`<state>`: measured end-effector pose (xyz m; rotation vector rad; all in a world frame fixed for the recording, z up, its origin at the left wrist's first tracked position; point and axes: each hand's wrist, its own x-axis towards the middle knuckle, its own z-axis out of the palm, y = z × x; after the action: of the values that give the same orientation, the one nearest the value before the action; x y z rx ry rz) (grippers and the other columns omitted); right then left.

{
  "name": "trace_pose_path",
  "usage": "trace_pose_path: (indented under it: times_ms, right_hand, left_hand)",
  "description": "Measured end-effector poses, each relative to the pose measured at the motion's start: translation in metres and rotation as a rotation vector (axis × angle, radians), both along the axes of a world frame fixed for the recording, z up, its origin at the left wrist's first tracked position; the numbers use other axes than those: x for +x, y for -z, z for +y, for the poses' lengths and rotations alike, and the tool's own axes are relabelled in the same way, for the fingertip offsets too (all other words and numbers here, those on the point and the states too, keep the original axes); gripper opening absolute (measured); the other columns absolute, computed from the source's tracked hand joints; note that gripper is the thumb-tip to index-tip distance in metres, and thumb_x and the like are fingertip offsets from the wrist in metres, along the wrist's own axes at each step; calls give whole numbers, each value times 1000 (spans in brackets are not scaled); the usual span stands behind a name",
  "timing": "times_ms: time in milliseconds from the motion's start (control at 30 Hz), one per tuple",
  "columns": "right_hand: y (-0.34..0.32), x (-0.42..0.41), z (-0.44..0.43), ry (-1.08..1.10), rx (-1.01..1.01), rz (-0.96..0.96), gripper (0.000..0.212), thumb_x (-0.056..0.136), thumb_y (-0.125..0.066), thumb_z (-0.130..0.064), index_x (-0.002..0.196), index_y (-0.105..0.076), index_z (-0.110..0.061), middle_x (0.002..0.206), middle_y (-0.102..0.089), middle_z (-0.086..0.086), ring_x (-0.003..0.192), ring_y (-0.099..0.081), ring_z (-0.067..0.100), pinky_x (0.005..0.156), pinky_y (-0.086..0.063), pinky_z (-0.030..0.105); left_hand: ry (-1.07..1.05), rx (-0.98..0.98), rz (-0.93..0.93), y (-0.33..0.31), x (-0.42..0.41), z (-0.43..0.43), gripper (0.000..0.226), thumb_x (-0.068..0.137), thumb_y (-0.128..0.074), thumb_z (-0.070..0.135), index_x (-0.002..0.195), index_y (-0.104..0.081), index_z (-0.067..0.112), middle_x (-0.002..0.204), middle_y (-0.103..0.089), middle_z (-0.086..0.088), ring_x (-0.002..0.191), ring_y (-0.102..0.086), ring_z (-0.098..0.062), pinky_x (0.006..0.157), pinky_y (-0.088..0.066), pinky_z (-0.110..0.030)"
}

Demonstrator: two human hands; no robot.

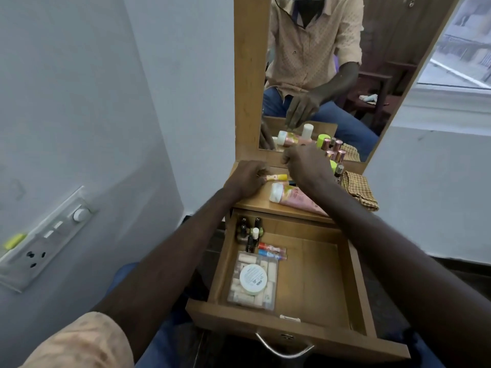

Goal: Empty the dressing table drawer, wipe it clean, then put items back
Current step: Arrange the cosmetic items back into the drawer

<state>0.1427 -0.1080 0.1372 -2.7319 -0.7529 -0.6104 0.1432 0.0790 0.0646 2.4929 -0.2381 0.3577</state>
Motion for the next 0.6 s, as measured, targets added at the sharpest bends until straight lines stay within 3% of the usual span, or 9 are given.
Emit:
trace_pose_path:
  times_ms: [200,400,600]
  right_hand:
    - [3,9,25,-43,-300,164,11,101,-59,-15,105,-69,-9,98,-65,12,86,-65,26,82,-60,44]
    - [0,23,41,-2,-420,241,10,99,-61,-15,106,-65,-9,97,-62,10,83,-63,24,78,-60,41]
    - [-1,32,47,-17,-545,257,17,97,-66,-18,112,-64,-11,104,-59,10,86,-61,23,86,-59,44]
  left_hand:
    - [-74,49,-7,0,-18,38,26,91,-72,7,116,-76,14,113,-76,-3,103,-68,-18,93,-53,-32]
    - [-110,73,-1,-1,-25,56,30,91,-74,7,120,-76,11,118,-75,-6,106,-66,-21,95,-52,-32]
    - [-146,66,7,4,-26,56,27,90,-76,9,117,-77,13,112,-75,-6,100,-65,-19,90,-54,-33]
